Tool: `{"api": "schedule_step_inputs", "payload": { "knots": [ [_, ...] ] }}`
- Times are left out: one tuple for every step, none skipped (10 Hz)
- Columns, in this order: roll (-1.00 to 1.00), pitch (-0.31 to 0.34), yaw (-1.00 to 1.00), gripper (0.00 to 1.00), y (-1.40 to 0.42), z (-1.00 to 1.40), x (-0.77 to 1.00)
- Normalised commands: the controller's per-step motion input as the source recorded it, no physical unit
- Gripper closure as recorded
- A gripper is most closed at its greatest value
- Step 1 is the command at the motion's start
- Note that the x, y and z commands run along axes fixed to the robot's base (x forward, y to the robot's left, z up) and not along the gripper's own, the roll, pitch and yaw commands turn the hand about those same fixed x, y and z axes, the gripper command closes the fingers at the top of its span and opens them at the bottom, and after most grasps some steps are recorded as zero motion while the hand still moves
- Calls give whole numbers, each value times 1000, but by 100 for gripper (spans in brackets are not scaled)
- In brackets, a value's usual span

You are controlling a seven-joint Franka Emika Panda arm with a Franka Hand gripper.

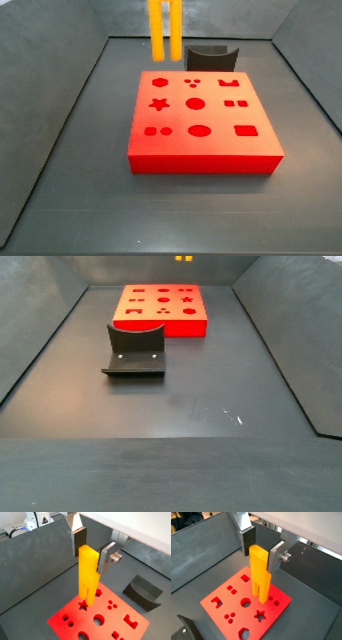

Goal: Insert the square-circle object.

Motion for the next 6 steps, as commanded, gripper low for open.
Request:
{"api": "schedule_step_inputs", "payload": {
  "knots": [
    [-6, 0, 0, 100, 0, 0, 63],
    [-90, -106, 0, 100, -146, -231, 143],
    [-77, -91, 0, 100, -266, -480, 283],
    [-31, -30, 0, 100, -340, -663, 443],
    [0, -19, 0, 100, -374, -789, 486],
    [107, 17, -20, 100, -420, -586, 460]
  ]
}}
